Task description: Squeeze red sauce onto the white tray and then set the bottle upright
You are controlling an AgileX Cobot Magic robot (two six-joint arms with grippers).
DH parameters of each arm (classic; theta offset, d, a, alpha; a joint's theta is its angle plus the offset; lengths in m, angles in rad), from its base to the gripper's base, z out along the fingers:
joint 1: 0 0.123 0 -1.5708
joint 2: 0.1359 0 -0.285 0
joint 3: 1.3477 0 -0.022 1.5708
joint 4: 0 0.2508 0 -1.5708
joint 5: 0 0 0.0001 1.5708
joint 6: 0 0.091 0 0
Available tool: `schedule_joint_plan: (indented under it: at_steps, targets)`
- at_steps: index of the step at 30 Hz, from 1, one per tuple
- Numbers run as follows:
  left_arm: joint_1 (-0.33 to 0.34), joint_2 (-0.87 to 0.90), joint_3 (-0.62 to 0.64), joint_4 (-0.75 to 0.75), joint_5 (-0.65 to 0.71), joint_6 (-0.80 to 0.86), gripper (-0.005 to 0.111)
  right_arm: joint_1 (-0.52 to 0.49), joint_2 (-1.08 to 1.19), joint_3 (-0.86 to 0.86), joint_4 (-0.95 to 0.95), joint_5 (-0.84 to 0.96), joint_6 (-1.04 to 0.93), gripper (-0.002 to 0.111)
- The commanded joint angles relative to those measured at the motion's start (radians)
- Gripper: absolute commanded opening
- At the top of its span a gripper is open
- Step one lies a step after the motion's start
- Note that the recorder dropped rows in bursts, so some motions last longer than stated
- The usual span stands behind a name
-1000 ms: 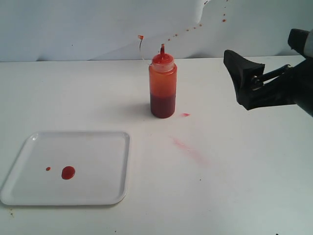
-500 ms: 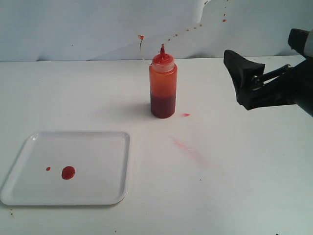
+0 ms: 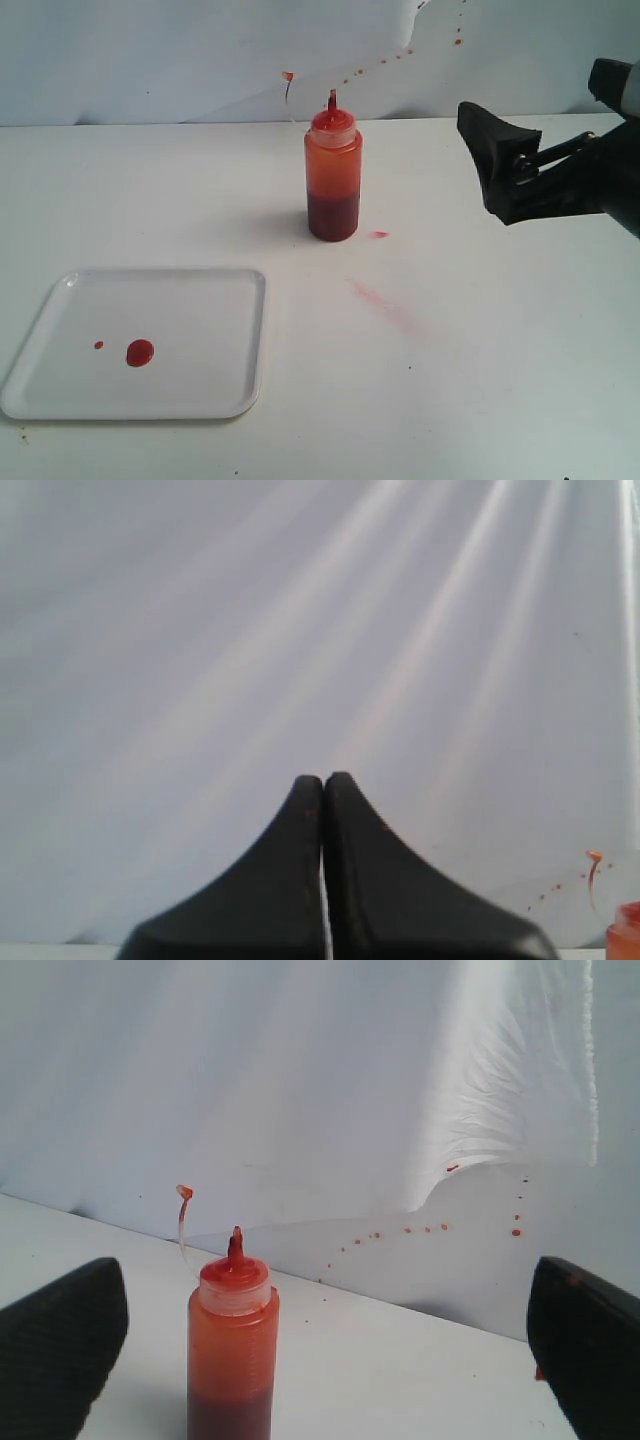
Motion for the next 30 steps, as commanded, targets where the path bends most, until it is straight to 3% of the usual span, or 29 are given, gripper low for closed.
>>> schedule_joint_plan:
  at_steps: [1,17,21,24,30]
  targets:
    - [0.030,-0.003,0.007,0.015,0.049,0.004,0.000,-0.004,-0.005,0.006,0.003,-0.009,0.005,0.105]
    - [0.030,-0.003,0.007,0.041,0.205,0.023,0.000,-0.004,-0.005,0.006,0.003,-0.009,0.005,0.105]
    - [0.030,-0.003,0.023,0.155,0.298,-0.053,0.000,-0.004,-0.005,0.006,0.003,-0.009,0.005,0.105]
    - [0.030,-0.003,0.059,0.220,0.299,-0.135,0.000,-0.004,-0.005,0.006,0.003,-0.009,0.005,0.105]
    - [0.030,-0.003,0.128,0.218,0.283,-0.142,0.000,-0.004,-0.005,0.006,0.003,-0.009,0.005,0.105]
